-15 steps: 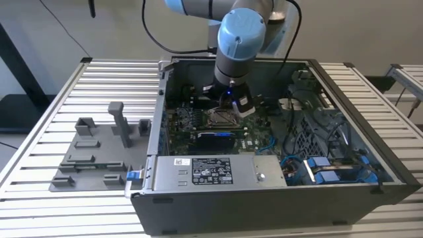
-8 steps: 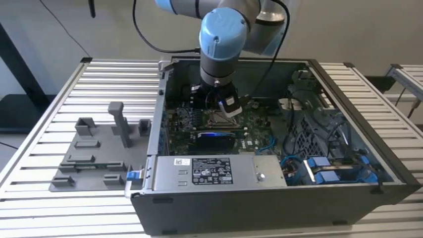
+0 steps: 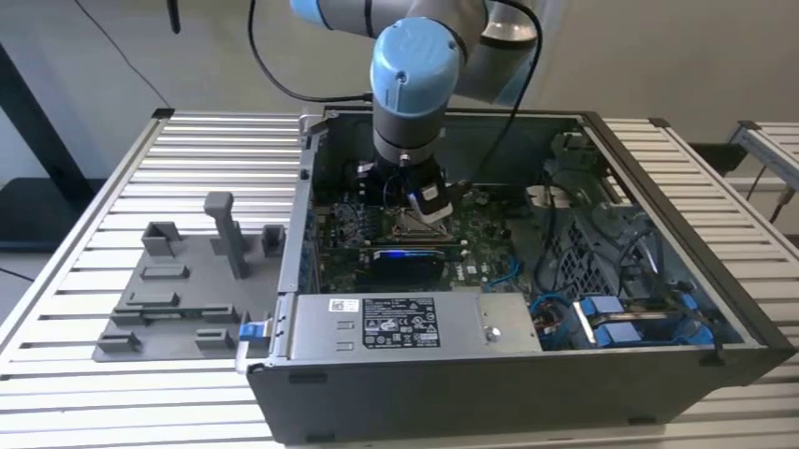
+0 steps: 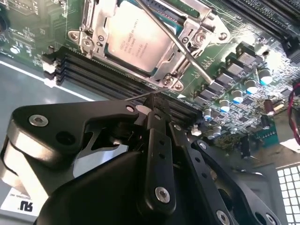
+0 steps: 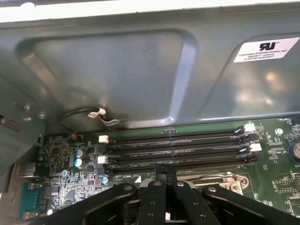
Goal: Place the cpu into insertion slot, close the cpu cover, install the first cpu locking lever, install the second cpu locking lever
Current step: 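Install the first cpu locking lever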
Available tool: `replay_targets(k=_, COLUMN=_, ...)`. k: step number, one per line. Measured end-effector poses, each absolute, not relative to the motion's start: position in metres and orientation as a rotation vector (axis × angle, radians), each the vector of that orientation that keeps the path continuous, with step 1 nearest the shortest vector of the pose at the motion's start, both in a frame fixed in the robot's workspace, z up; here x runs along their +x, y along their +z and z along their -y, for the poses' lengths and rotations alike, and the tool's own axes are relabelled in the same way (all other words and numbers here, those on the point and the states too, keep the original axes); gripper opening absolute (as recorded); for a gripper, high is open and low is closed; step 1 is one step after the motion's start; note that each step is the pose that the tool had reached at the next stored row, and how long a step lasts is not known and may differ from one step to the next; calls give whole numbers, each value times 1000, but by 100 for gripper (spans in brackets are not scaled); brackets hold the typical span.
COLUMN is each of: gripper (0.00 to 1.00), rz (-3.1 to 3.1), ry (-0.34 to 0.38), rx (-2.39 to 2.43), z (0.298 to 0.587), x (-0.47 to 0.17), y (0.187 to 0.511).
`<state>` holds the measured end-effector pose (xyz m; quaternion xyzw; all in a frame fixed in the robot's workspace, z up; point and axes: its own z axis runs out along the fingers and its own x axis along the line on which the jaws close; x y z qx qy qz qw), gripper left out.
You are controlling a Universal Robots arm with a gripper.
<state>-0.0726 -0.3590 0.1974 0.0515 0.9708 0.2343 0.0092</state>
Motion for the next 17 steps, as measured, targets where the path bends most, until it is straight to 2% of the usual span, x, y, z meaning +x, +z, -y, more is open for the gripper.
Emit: replay_targets(k=17, gripper=11, rz=-3032, ry=731, rx=161, z=355, x=-42, y=192)
